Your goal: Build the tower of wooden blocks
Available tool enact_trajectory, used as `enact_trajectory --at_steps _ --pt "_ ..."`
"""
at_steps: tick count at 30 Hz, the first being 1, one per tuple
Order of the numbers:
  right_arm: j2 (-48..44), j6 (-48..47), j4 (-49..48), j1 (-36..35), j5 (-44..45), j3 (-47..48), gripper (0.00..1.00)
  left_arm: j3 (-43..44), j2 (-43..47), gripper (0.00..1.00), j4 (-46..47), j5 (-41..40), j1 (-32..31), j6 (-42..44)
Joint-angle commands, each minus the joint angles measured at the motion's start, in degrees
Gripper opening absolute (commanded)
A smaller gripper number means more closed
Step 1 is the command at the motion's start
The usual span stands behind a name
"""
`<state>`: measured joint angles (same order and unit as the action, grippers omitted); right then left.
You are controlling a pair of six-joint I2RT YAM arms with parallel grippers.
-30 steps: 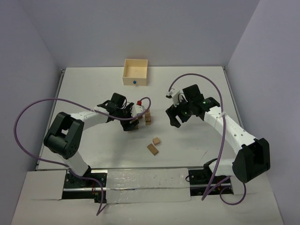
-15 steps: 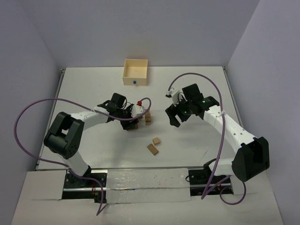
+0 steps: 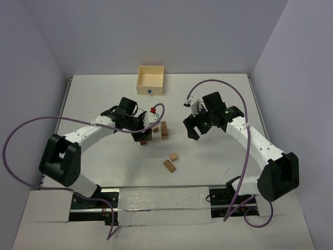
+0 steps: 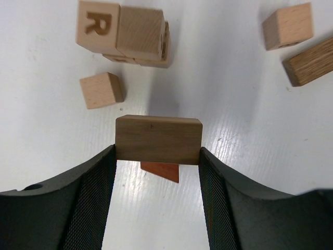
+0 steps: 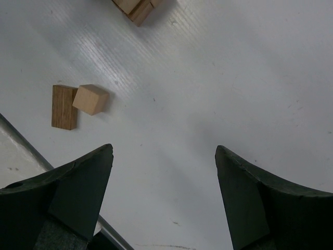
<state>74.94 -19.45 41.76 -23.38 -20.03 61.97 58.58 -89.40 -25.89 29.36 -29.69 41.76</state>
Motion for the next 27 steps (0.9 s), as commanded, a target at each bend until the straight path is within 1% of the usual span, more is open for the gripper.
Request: enact_trajectory --at_steps 1,6,14,17,19,23,27 --pt "-0.1 0.5 0.0 -0.4 -0.5 3.7 0.86 6.9 3.4 0.27 -5.9 3.1 -0.3 1.7" --pt "0.7 0.9 0.2 -0.4 0.1 5.3 0.87 13.2 1.9 0.26 -8.7 4.0 -0.7 0.8" --pt "1.9 0.1 1.6 -0.4 1.1 7.6 0.87 21.6 -5.3 0.27 -11.0 5.2 -2.3 1.6" --pt "2.2 -0.1 2.0 -0.1 1.4 7.8 0.88 25.3 -8.5 0.27 -13.2 6.0 -3.1 2.6" --pt "2.6 -0.3 2.3 0.2 1.3 8.1 0.89 26.6 -9.9 0.28 -14.9 6.1 -3.3 3.2" --pt "3.1 -0.3 2.8 0.7 1.5 8.0 1.0 27.0 -11.4 0.29 -15.1 6.5 -3.7 3.4" --pt "3.6 -0.1 2.9 1.4 1.2 8.3 1.0 26.8 -11.7 0.31 -14.8 7.0 -4.2 3.5"
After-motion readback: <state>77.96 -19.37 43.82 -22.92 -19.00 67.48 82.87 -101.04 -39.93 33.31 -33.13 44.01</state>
